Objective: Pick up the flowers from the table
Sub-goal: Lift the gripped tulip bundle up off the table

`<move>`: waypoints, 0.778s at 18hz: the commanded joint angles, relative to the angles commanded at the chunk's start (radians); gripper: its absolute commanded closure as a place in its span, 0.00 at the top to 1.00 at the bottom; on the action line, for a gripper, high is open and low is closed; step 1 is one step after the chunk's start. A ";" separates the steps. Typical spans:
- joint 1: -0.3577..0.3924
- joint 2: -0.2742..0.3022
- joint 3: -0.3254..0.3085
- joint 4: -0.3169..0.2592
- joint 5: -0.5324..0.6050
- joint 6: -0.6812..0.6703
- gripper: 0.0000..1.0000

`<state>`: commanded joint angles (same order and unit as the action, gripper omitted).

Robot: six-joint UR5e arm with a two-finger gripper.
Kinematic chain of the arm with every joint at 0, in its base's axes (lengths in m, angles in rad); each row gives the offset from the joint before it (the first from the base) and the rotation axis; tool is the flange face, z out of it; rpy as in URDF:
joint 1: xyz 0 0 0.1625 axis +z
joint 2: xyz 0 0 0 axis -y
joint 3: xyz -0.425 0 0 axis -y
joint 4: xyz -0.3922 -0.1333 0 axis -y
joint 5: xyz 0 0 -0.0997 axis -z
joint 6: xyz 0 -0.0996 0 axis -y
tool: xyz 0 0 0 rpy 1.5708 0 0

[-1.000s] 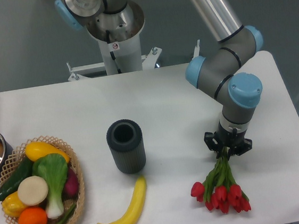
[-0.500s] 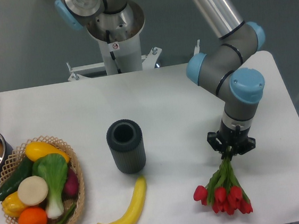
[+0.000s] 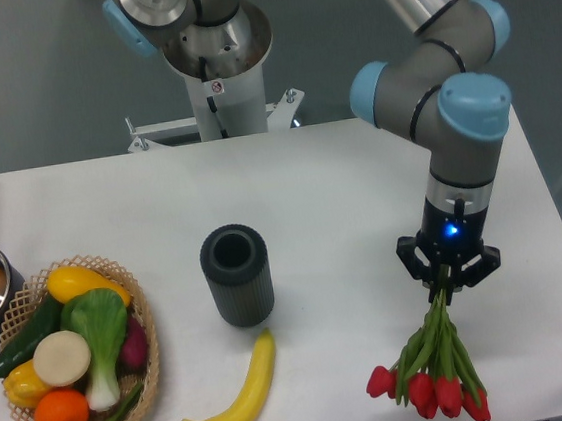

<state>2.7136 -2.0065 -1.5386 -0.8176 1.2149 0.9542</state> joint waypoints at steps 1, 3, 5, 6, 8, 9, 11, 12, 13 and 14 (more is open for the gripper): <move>0.002 0.002 0.000 0.000 -0.009 0.000 0.27; 0.003 0.003 -0.005 0.000 -0.018 0.003 0.27; 0.005 0.006 -0.006 0.000 -0.018 0.002 0.27; 0.008 0.009 -0.005 0.002 -0.020 0.000 0.27; 0.011 0.015 0.008 0.011 -0.044 0.000 0.27; 0.014 0.020 0.011 0.021 -0.076 0.000 0.27; 0.029 0.020 0.012 0.040 -0.165 0.000 0.27; 0.038 0.020 0.014 0.044 -0.211 0.002 0.27; 0.044 0.020 0.018 0.046 -0.251 0.002 0.27; 0.043 0.020 0.026 0.049 -0.280 0.002 0.27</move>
<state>2.7566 -1.9865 -1.5126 -0.7686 0.9345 0.9557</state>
